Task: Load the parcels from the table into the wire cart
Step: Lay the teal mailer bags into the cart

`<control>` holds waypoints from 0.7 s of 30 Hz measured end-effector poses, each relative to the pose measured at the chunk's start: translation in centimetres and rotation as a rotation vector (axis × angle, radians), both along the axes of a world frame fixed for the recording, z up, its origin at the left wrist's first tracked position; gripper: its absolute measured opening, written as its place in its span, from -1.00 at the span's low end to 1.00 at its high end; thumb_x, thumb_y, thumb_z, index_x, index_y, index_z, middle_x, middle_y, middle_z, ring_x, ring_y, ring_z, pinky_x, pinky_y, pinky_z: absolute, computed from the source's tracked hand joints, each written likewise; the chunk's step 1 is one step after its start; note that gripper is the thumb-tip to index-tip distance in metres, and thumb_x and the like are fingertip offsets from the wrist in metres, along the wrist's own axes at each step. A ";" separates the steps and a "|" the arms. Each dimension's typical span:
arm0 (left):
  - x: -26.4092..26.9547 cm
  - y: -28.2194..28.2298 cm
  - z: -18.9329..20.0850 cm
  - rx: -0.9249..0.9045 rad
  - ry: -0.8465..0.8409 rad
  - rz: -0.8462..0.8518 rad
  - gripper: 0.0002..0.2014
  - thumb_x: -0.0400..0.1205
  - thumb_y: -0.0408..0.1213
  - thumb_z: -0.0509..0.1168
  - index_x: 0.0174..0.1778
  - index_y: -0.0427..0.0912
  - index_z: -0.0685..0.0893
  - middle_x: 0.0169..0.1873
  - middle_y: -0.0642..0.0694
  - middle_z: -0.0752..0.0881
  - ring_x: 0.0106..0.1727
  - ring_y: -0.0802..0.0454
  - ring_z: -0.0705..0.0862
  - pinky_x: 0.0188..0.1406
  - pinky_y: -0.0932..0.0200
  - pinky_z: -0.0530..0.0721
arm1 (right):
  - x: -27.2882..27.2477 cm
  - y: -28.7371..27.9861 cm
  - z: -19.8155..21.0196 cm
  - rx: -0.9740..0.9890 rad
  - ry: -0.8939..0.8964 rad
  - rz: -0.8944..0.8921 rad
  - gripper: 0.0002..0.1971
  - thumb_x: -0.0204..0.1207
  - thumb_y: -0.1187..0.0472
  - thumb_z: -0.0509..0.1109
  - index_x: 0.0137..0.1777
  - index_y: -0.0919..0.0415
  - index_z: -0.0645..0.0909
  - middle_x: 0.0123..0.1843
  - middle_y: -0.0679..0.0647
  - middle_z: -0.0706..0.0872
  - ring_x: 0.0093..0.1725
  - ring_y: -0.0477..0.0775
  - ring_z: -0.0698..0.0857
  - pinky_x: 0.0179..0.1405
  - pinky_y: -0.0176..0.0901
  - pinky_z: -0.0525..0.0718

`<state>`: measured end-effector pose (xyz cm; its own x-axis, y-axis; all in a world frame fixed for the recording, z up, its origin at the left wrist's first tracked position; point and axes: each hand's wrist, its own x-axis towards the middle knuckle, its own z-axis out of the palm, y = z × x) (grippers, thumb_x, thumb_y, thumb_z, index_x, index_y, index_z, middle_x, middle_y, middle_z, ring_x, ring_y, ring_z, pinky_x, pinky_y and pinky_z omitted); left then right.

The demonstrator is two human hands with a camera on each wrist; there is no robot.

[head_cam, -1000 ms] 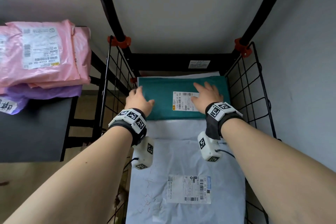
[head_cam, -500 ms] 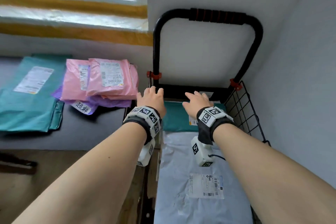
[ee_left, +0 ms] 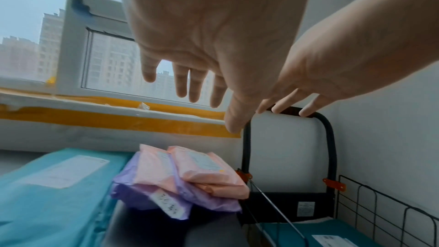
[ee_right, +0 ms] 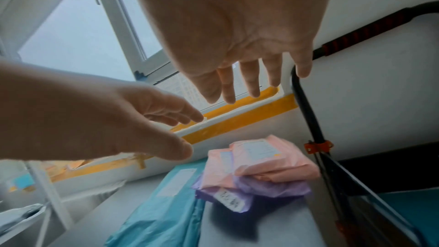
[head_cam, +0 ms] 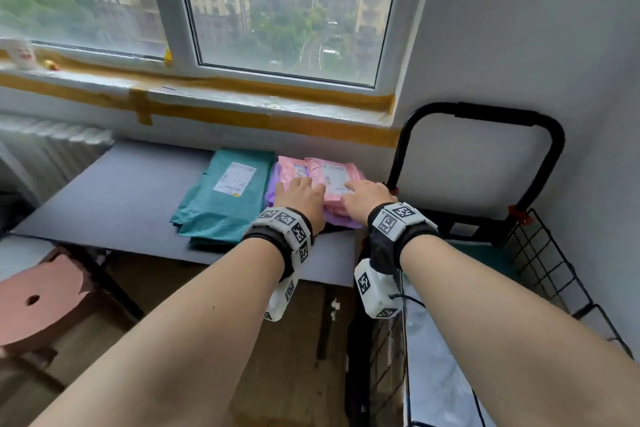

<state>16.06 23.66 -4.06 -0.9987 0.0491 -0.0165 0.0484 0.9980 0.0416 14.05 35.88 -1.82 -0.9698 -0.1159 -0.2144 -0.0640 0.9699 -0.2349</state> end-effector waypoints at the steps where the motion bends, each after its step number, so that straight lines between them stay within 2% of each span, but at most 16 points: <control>1: 0.7 -1.4 0.3 -0.005 0.000 0.006 -0.52 0.61 -0.16 0.25 0.48 -0.06 0.41 0.46 -0.14 0.40 0.54 -0.11 0.29 0.49 -0.18 0.24 | 0.5 -1.5 0.2 0.010 -0.010 0.025 -0.57 0.65 0.09 0.13 0.51 0.02 0.42 0.51 0.14 0.48 0.49 0.24 0.42 0.44 0.02 0.37; 3: 1.9 -4.2 0.7 -0.016 -0.018 0.018 -0.56 0.61 -0.16 0.25 0.44 -0.06 0.45 0.44 -0.15 0.42 0.53 -0.11 0.31 0.50 -0.19 0.23 | 1.3 -4.2 0.4 0.020 -0.005 0.083 -0.59 0.62 0.07 0.17 0.47 0.01 0.46 0.49 0.12 0.51 0.45 0.24 0.47 0.38 -0.03 0.44; 5: 2.9 -6.8 0.9 -0.025 -0.019 0.045 -0.57 0.61 -0.18 0.24 0.43 -0.05 0.46 0.43 -0.14 0.43 0.52 -0.12 0.33 0.50 -0.19 0.24 | 1.9 -6.7 0.5 -0.005 -0.006 0.112 -0.57 0.60 0.17 0.17 0.47 0.01 0.46 0.50 0.14 0.51 0.45 0.26 0.48 0.40 -0.01 0.48; 11: 4.9 -13.2 0.5 -0.024 -0.001 0.145 -0.53 0.62 -0.15 0.24 0.48 -0.05 0.43 0.41 -0.11 0.45 0.50 -0.09 0.36 0.44 -0.12 0.34 | 2.6 -12.3 0.7 0.053 0.032 0.262 -0.51 0.67 0.20 0.09 0.62 0.16 0.29 0.51 0.14 0.51 0.48 0.24 0.47 0.34 -0.09 0.48; 15: 4.8 -16.8 -0.6 -0.012 -0.040 0.216 -0.51 0.62 -0.12 0.23 0.50 -0.04 0.39 0.43 -0.10 0.42 0.51 -0.08 0.35 0.44 -0.12 0.33 | 1.7 -15.0 -0.2 0.017 -0.012 0.296 -0.54 0.65 0.23 0.14 0.56 0.12 0.41 0.55 0.13 0.47 0.48 0.22 0.48 0.38 -0.10 0.49; 21: 2.2 -21.0 -3.0 -0.049 -0.116 0.250 -0.52 0.61 -0.20 0.20 0.48 -0.06 0.41 0.40 -0.11 0.45 0.46 -0.08 0.39 0.40 -0.08 0.35 | -1.9 -18.4 -2.8 -0.018 -0.054 0.308 -0.54 0.60 0.29 0.17 0.50 0.13 0.48 0.49 0.11 0.55 0.43 0.17 0.54 0.35 -0.12 0.52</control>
<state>18.24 2.68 -7.05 -0.9711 -0.2019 -0.1274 -0.2015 0.9794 -0.0158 12.16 17.45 -4.61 -0.8759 -0.4068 -0.2594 -0.3411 0.9024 -0.2631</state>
